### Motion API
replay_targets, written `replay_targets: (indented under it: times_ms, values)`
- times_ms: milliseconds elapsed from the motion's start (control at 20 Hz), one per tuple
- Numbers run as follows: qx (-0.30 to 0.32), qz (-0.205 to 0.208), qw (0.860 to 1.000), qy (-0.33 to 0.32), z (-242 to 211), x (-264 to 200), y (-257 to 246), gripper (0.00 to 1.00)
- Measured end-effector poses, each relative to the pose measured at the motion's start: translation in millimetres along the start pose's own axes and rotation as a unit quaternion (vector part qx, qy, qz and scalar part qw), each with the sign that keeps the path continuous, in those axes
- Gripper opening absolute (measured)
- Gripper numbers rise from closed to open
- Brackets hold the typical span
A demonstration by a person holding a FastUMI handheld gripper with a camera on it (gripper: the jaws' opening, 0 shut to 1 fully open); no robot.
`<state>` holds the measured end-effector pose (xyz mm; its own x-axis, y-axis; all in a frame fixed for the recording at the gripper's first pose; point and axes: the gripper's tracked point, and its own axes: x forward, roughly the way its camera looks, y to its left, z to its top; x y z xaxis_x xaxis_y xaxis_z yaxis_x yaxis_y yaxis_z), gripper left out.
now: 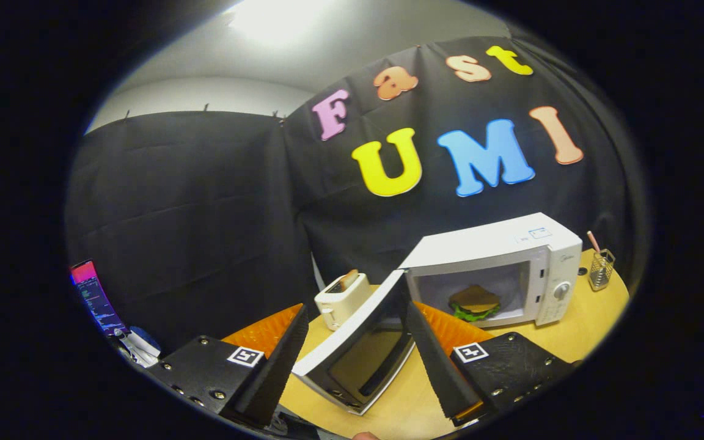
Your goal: Open the microwave, put the food inside, and close the microwave door.
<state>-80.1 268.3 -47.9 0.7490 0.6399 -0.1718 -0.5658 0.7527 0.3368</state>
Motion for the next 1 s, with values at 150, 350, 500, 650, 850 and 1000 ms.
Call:
replay_targets:
  times_ms: [150, 350, 500, 650, 850, 1000]
  values:
    - [-0.036, 0.065, 0.997, 0.014, -17.7, 2.3, 56.3, 0.97]
    - [-0.087, 0.126, 0.987, 0.041, -54.8, 12.0, 110.5, 0.97]
    - [-0.092, 0.149, 0.982, 0.073, -88.9, 28.7, 130.4, 0.98]
    - [-0.098, 0.141, 0.979, 0.107, -128.5, 42.9, 134.0, 0.73]
    - [-0.11, 0.07, 0.982, 0.137, -164.1, 70.6, 107.3, 0.19]
    - [-0.101, 0.034, 0.981, 0.162, -182.3, 83.8, 88.8, 0.03]
